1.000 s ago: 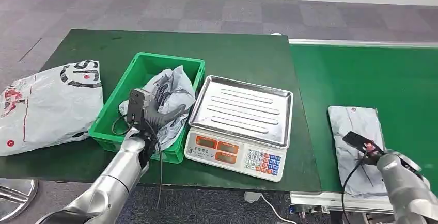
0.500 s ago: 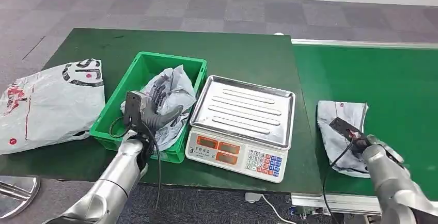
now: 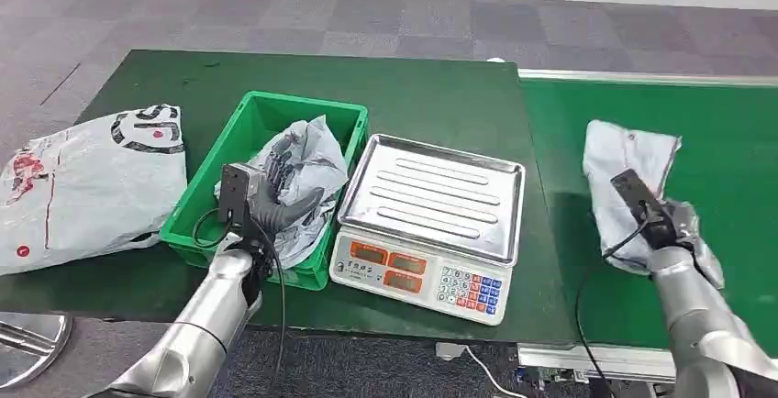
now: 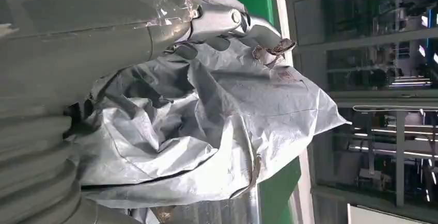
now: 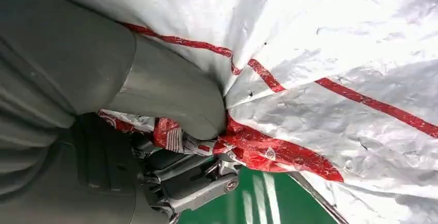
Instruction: Moved the parcel from conveyor to table for the left to box.
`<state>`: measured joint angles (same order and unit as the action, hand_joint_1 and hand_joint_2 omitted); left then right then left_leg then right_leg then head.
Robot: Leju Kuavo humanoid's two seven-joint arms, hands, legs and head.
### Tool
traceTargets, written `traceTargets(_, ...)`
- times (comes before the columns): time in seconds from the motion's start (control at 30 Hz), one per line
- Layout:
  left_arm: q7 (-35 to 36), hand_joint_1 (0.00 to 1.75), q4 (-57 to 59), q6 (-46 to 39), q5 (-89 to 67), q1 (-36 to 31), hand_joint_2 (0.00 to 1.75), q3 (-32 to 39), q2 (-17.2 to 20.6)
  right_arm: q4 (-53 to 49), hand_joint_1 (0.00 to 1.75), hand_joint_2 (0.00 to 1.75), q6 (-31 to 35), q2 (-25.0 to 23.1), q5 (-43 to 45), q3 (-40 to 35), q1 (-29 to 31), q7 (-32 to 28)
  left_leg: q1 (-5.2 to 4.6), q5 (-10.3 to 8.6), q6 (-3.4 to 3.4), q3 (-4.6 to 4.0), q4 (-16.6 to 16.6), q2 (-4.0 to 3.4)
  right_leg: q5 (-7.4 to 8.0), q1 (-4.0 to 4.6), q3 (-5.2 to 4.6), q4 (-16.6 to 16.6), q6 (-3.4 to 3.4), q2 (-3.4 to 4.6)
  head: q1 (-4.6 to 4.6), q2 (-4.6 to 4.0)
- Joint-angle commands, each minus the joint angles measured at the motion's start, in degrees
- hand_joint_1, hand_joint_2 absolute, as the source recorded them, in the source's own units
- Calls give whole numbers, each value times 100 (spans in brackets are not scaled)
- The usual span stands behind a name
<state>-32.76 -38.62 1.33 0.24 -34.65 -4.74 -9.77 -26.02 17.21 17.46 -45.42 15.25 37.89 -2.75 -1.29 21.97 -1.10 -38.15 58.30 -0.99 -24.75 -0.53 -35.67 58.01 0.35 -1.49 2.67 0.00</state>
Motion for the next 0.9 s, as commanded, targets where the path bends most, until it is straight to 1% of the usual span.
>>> traceTargets(0.03, -127, 0, 644, -17, 16, -295, 175, 169, -74, -1731, 175, 175, 328, 9, 1316, 890, -599, -811, 7, 0, 18, 5, -5, 29, -6, 3, 12, -7, -1, -11, 0, 0)
traceTargets(0.07, -135, 0, 644, -20, 17, -291, 175, 166, -64, -1707, 175, 175, 375, -20, 1329, 861, -589, -805, 12, 2, 23, 9, -7, 37, -11, 7, 22, -13, 2, -14, 0, 0)
traceTargets(0.1, -135, 0, 644, -20, 17, -291, 175, 166, -64, -1707, 175, 175, 375, -20, 1329, 861, -589, -805, 7, 4, 14, 8, -2, 34, -14, 3, 22, -5, 7, -17, -2, 0)
traceTargets(0.13, -139, 0, 641, -19, 18, -287, 175, 167, -58, -1699, 175, 175, 396, -38, 1325, 850, -581, -805, 10, 6, 19, 13, -5, 27, -11, 5, 25, -11, 6, -5, -2, 0)
traceTargets(0.23, -142, 0, 637, -19, 19, -283, 175, 168, -54, -1686, 175, 175, 413, -48, 1320, 838, -571, -803, 7, 10, 19, 6, -3, 13, -7, 3, 13, -6, 5, 8, -2, 0)
traceTargets(0.27, -142, 0, 637, -19, 19, -283, 175, 168, -54, -1686, 175, 175, 413, -48, 1320, 838, -571, -803, 1, 8, 14, 4, -2, 16, -9, -2, 9, -1, 6, 1, -2, 0)
traceTargets(0.3, -211, 0, 620, -19, 28, -286, 175, 173, -68, -1824, 175, 175, 705, -75, 1625, 911, -619, -1187, 6, 8, 21, 6, -3, 16, -8, 2, 11, -5, 4, 8, -2, 0)
traceTargets(0.33, -366, 0, 643, -72, 6, -327, 175, 156, -102, -2264, 175, 175, 793, -66, 1976, 917, -872, -1444, 5, 9, 16, 4, -1, 18, -10, 1, 10, -2, 5, 1, -2, 0)
traceTargets(0.4, -691, 0, 592, -298, -29, -355, 175, 152, -162, -3176, 175, 175, 829, -152, 2325, 918, -1315, -1673, 10, 7, 24, 8, -7, 26, -9, 4, 17, -12, 4, 1, 0, 0)
traceTargets(0.43, -724, 0, 335, -508, -62, -292, 175, 153, -187, -3617, 175, 175, 815, -235, 2424, 889, -1496, -1759, 4, 4, 13, 1, -3, 31, -12, 0, 9, -3, 5, -14, 0, 0)
traceTargets(0.47, -724, 0, -87, -645, -19, -143, 175, 154, -225, -4193, 175, 175, 827, -379, 2481, 803, -1723, -1832, 8, 4, 19, 2, -5, 42, -15, 2, 14, -7, 4, -19, -2, 0)
traceTargets(0.5, -724, 0, -290, -601, 59, -81, 175, 181, -243, -4383, 175, 175, 818, -438, 2470, 726, -1782, -1847, 7, 5, 13, -1, -1, 33, -15, 3, 9, -3, 5, -19, 0, 0)
traceTargets(0.57, -724, 0, -840, -623, 204, 127, 175, 210, -260, -4990, 175, 175, 847, -603, 2230, 249, -1896, -1760, 5, 9, 9, -6, 1, 24, -14, 3, 7, -1, 8, -15, -2, 0)
traceTargets(0.63, -724, 0, -1010, -681, 247, 181, 175, 246, -278, -5193, 175, 175, 861, -662, 2187, 13, -1917, -1750, 8, 22, 23, 3, -1, 1, -15, 3, 11, -5, 5, 22, -2, 0)
traceTargets(0.67, -724, 0, -1145, -673, 287, 223, 175, 268, -298, -5320, 175, 175, 858, -672, 2157, -167, -1947, -1757, 5, 16, 15, -7, 1, 7, -13, 4, 4, -1, 5, 7, -2, 0)
traceTargets(0.7, -724, 0, -1250, -695, 288, 259, 175, 271, -307, -5372, 175, 175, 806, -656, 2156, -368, -1957, -1750, 5, 24, 24, 2, -1, -6, -15, 3, 8, -2, 2, 25, -2, 0)
traceTargets(0.73, -724, 0, -1311, -715, 280, 276, 175, 270, -310, -5346, 175, 175, 670, -635, 2152, -507, -1939, -1700, 5, 18, 19, -7, 0, 3, -14, 3, 1, -1, 3, 12, -2, 0)
traceTargets(0.77, -724, 0, -1156, -639, 321, 219, 175, 225, -255, -4992, 175, 175, -436, -582, 1983, -1299, -1754, -1097, 7, 23, 27, -2, 0, -5, -17, 4, 1, -2, 0, 26, -2, 0)
traceTargets(0.8, -724, 0, -1169, -603, 317, 227, 175, 221, -242, -4690, 175, 175, -719, -565, 1766, -1681, -1636, -958, 11, 24, 33, 5, -4, -6, -16, 7, 7, -7, -3, 33, -2, 0)
traceTargets(0.83, -724, 0, -1175, -595, 305, 230, 175, 213, -234, -4482, 175, 175, -827, -584, 1477, -2024, -1575, -887, 11, 23, 26, 2, 0, -14, -13, 8, 3, -5, -2, 36, 0, 0)
traceTargets(0.87, -724, 0, -1176, -584, 305, 228, 175, 215, -236, -4297, 175, 175, -731, -696, 1307, -2256, -1533, -871, 9, 23, 27, 4, -4, -17, -14, 7, 6, -7, -4, 39, -2, 0)
traceTargets(0.9, -724, 0, -1192, -590, 303, 236, 175, 214, -238, -4157, 175, 175, -853, -773, 1224, -2469, -1504, -854, 15, 25, 32, 14, -9, -39, -7, 13, 12, -16, -5, 64, -2, 0)
